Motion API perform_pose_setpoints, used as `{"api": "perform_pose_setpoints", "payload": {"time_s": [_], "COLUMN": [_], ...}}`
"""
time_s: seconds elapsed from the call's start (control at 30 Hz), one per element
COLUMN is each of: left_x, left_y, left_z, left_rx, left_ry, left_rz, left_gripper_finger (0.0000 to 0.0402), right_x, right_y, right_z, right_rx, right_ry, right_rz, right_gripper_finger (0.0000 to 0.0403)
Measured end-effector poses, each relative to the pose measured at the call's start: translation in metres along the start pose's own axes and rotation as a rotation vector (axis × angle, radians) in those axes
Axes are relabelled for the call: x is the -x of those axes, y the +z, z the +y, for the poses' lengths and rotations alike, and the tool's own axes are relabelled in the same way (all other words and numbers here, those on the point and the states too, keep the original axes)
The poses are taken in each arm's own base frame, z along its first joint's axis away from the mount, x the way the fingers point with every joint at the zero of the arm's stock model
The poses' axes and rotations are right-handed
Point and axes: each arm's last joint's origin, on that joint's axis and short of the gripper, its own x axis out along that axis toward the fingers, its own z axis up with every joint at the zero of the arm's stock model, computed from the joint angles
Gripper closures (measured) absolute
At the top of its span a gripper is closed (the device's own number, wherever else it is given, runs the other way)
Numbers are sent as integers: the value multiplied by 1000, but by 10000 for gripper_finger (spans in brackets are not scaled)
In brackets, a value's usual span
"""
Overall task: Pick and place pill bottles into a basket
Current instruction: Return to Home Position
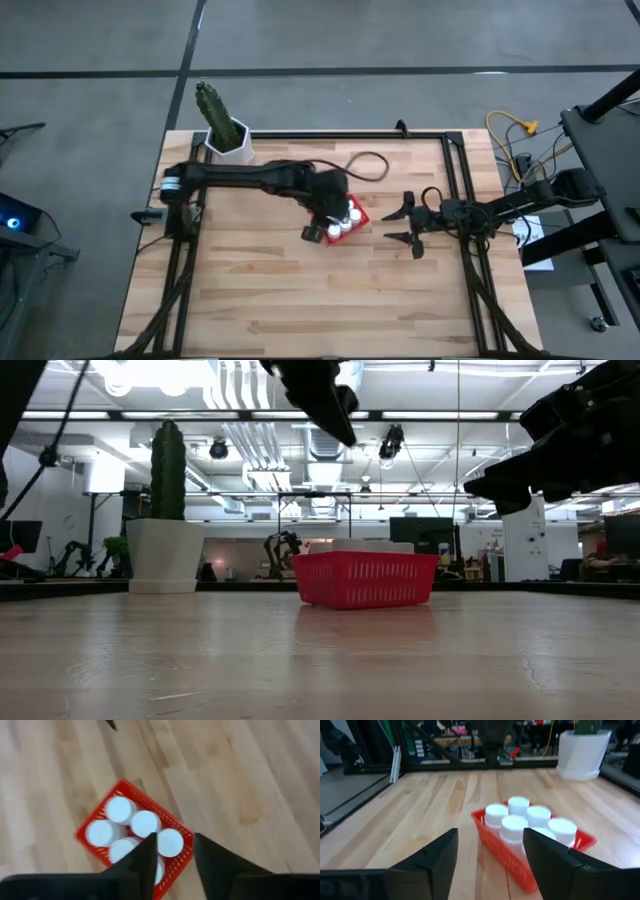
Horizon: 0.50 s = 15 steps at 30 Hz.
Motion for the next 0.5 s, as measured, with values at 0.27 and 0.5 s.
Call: {"api": "perform_pose_setpoints", "payload": {"time_s": [0.27, 0.5], "left_x": [45, 65], "left_y": [-37, -103], "left_z": [-20, -46], "left_rx": [3, 57], "left_ry": [58, 102], "left_rz": [-180, -304], "left_gripper_finger": [388, 397], "right_x": [2, 4], "right_y": [8, 13], "right_z": [0, -2], "right_rx": [118, 237], "right_ry": [-8, -95], "right_rz": [-73, -111], "right_gripper_finger": [272, 380]}}
